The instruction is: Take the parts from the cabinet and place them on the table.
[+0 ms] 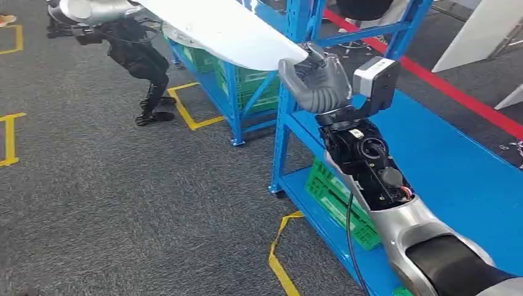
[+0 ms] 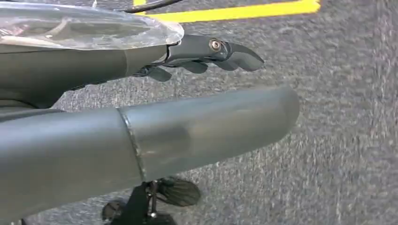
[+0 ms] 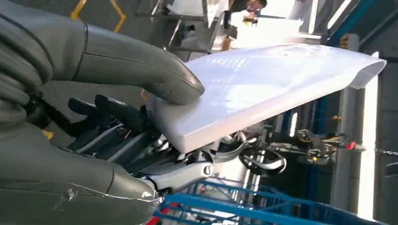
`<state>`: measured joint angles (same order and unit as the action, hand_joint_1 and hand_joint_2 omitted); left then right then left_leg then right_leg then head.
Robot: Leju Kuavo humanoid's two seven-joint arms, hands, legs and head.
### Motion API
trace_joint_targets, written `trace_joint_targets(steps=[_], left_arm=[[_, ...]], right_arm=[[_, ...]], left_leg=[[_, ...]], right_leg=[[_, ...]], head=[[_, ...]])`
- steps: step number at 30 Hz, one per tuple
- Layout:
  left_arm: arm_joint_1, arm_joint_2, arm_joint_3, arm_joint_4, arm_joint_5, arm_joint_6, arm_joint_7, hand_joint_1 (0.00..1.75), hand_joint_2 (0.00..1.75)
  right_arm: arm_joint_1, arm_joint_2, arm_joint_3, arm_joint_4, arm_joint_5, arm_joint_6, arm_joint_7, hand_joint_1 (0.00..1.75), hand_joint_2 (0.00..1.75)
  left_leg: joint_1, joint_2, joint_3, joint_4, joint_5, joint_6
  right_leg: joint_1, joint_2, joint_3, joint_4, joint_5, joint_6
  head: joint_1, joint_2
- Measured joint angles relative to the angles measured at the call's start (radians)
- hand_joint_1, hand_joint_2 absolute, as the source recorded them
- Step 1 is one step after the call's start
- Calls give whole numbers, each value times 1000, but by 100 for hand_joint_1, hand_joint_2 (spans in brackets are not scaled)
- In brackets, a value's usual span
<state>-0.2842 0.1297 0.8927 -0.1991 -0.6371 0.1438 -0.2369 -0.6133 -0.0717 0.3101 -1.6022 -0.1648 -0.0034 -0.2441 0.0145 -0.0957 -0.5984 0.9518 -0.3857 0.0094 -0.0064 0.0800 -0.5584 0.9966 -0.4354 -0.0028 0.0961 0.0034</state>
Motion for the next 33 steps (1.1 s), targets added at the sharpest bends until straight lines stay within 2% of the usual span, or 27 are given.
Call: trace_joint_targets(steps=[1, 2, 4, 5, 6, 7, 9, 10, 11, 13, 14, 15, 16, 17, 19, 20, 21, 22, 23, 25, 26, 27, 29, 30, 31, 32, 33], left_arm=[[-3, -1, 0, 0, 0, 0, 0, 0, 0], [-3, -2, 0, 0, 2, 0, -1, 0, 0], [4, -1, 0, 0, 3, 0, -2, 0, 0], [5, 0, 0, 1, 3, 0, -2, 0, 0], [6, 1, 0, 1, 6, 0, -3, 0, 0], [5, 2, 0, 1, 6, 0, -4, 0, 0], [3, 0, 0, 1, 13, -4, -7, 0, 0], [5, -2, 0, 1, 16, -6, -8, 0, 0], [7, -3, 0, 1, 18, -10, -8, 0, 0], [8, -3, 0, 1, 26, -14, -11, 0, 0], [8, 0, 0, 1, 29, -16, -12, 0, 0], [8, 0, 0, 1, 30, -18, -13, 0, 0], [5, 1, 0, 1, 30, -19, -14, 0, 0], [5, 0, 0, 1, 30, -19, -14, 0, 0], [8, 1, 0, 1, 31, -20, -15, 0, 0], [7, 2, 0, 1, 34, -20, -15, 0, 0], [8, 2, 0, 1, 38, -22, -15, 0, 0], [7, 2, 0, 1, 46, -27, -16, 0, 0], [6, 2, 0, 1, 52, -33, -17, 0, 0], [6, 1, 0, 1, 62, -47, -18, 0, 0], [7, 0, 0, 1, 68, -53, -18, 0, 0], [8, -1, 0, 1, 72, -58, -18, 0, 0], [10, -2, 0, 1, 76, -62, -18, 0, 0], [9, -2, 0, 1, 77, -64, -18, 0, 0], [9, -2, 0, 1, 78, -64, -18, 0, 0], [5, -1, 0, 1, 78, -64, -18, 0, 0], [6, -2, 1, 1, 79, -64, -19, 0, 0]], right_arm=[[1, 0, -1, 0, 0, 1, -1, 175, 175], [0, 0, -1, 0, 0, 2, 0, 175, 175], [1, 0, -1, 0, 0, 3, 0, 175, 175], [1, 0, 0, 0, 0, 4, -1, 175, 175], [1, 0, 0, 0, 0, 5, -1, 175, 175], [-1, -2, -2, 0, 0, 5, -2, 175, 175], [1, -2, -5, 0, 0, 5, -1, 175, 175], [2, -2, -5, 0, 0, 8, -2, 175, 175], [5, -2, -5, 0, 0, 10, -1, 175, 175], [5, -2, -5, 0, 0, 12, -2, 175, 175], [5, -2, -5, 0, 0, 13, -2, 175, 175], [5, -2, -6, 0, 0, 13, -2, 175, 175], [4, -2, -7, 0, 0, 14, -3, 175, 175], [3, -3, -8, 0, 1, 14, -2, 175, 175], [3, -3, -7, 0, 1, 14, -3, 175, 175], [2, -3, -7, 0, 2, 15, -3, 175, 175], [2, -3, -8, 0, 2, 15, -3, 175, 175], [2, -5, -10, -1, 3, 15, -4, 175, 175], [4, -5, -11, -2, 3, 16, -4, 175, 175], [15, -6, -11, -3, 5, 23, -3, 175, 175], [23, -8, -11, -3, 5, 23, -3, 175, 175], [28, -8, -12, -3, 6, 23, -3, 175, 175], [27, -8, -13, -5, 7, 24, -3, 175, 175], [26, -8, -15, -8, 7, 24, -3, 175, 175], [25, -8, -16, -8, 7, 24, -3, 175, 175], [25, -8, -16, -10, 7, 24, -3, 175, 175], [29, -8, -16, -11, 7, 24, -2, 175, 175]], left_leg=[[-7, -9, -5, 5, 1, -7], [0, -21, -13, 5, 6, -14], [6, -46, -18, -4, 16, -30], [3, -47, -20, -2, 15, -34], [-3, 17, -30, 21, -3, -34], [-4, 55, -58, 76, -37, -38], [-2, 79, -142, 247, -110, -45], [-1, 83, -177, 315, -129, -48], [2, 86, -188, 330, -123, -50], [4, 95, -128, 217, -56, -51], [4, 113, -68, 105, -12, -50], [2, 159, -18, 21, 11, -47], [-8, 180, -10, 1, 6, -39], [-6, 154, -13, 1, 8, -29], [-12, 134, -15, 2, 5, -19], [-5, 121, -10, -2, 8, -11], [-1, 113, -7, -4, 9, -7], [0, 104, -7, -4, 8, -1], [0, 93, -7, -4, 10, 2], [-2, 67, -8, -4, 9, 4], [-2, 53, -8, -3, 10, 3], [-2, 38, -7, -2, 10, 3], [0, 9, -6, 2, 10, 2], [1, -3, -6, 2, 10, 0], [0, -13, -13, 3, 13, -7], [1, -27, -23, 7, 17, -14], [8, -40, -30, 2, 24, -25]], right_leg=[[-6, 19, 10, -21, -4, -3], [-1, 6, 18, -33, -14, 3], [4, -15, 24, -34, -11, -3], [-8, -29, 31, -49, -2, -9], [-4, -45, 38, -57, 1, -11], [-3, -58, 38, -57, 2, -17], [1, -88, 37, -57, 1, -21], [2, -102, 35, -57, 0, -22], [2, -115, 36, -57, -1, -22], [3, -141, 37, -56, -4, -19], [3, -154, 40, -55, -7, -15], [4, -163, 43, -54, -10, -10], [16, -171, 40, -49, -18, -3], [14, -178, 42, -50, -20, 0], [15, -200, 50, -51, -24, 8], [13, -210, 52, -49, -31, 15], [5, -169, 44, -31, -46, 22], [4, -119, 22, 23, -83, 24], [3, -96, -17, 111, -128, 27], [3, -84, -98, 283, -191, 30], [3, -83, -114, 307, -187, 29], [3, -82, -105, 280, -158, 27], [1, -67, -31, 106, -56, 19], [-2, -26, 9, 11, -10, 16], [-8, 44, 19, -17, -19, 13], [-11, 42, 25, -39, -18, 15], [-4, 29, 28, -32, -18, 12]], head=[[-8, 0], [-4, 0], [-1, 0], [-4, 0], [-7, 0], [-13, 0], [-14, 0], [-15, 0], [-18, 0], [-18, 0], [-18, 0], [-20, 0], [-23, 0], [-13, 0], [-12, 0], [-11, 0], [-10, 0], [-8, 0], [-3, 0], [-1, 0], [-1, 0], [0, 0], [4, 0], [6, 0], [0, 0], [-6, 0], [-1, 0]])
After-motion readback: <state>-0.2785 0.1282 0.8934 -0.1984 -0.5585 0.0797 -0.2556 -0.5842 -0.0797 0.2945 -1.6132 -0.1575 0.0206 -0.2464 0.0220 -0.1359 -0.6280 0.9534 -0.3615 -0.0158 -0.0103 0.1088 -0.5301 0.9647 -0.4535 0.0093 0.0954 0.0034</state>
